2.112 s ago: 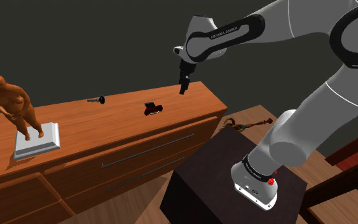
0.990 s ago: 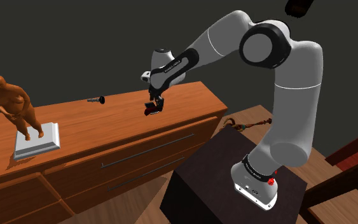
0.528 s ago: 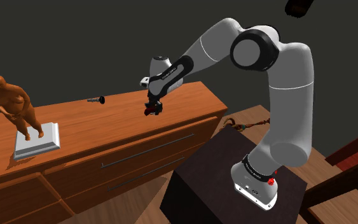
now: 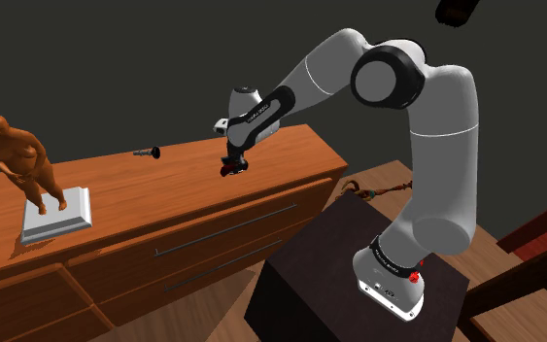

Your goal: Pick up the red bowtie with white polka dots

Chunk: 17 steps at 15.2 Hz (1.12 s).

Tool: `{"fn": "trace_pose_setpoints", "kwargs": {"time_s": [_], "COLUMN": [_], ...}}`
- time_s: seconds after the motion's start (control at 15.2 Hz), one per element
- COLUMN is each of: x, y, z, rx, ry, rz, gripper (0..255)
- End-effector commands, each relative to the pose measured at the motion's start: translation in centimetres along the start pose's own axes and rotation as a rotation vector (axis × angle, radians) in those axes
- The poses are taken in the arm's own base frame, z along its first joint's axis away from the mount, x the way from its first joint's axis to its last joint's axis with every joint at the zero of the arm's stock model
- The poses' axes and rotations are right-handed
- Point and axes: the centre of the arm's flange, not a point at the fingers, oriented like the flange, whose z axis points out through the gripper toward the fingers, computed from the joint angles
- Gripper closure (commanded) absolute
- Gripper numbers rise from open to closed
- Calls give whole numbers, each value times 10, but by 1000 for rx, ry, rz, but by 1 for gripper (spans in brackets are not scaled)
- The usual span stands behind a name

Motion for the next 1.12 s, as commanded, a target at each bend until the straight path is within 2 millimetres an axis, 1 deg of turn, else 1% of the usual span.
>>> {"fn": "trace_pose_setpoints", "kwargs": {"time_s": [0.0, 0.13, 1.06], "x": [0, -1, -1], "y": [0, -1, 0], "z": [0, 0, -74], "rx": [0, 0, 0], "ry": [0, 0, 0], "rz": [0, 0, 0], "gripper": [255, 255, 255]}}
